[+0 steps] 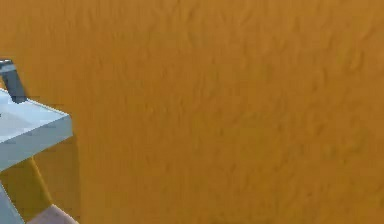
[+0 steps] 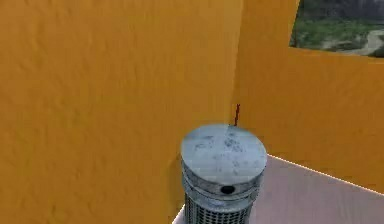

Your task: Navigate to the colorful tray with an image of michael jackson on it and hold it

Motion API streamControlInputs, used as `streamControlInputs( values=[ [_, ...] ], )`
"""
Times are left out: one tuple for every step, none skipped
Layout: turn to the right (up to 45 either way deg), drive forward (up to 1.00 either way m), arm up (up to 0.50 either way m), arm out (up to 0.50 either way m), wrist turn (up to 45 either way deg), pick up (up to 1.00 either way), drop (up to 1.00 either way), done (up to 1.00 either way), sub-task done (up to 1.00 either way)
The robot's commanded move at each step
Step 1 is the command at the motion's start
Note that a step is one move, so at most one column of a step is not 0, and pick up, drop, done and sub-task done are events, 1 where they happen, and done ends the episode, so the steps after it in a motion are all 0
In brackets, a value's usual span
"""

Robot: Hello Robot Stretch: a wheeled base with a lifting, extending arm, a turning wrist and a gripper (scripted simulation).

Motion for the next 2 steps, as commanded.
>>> streamControlInputs(
  values=[
    [-45.0, 0.00, 0.00, 0.00, 0.0, 0.00, 0.00, 0.00, 0.00],
    [-45.0, 0.00, 0.00, 0.00, 0.0, 0.00, 0.00, 0.00, 0.00]
  ],
)
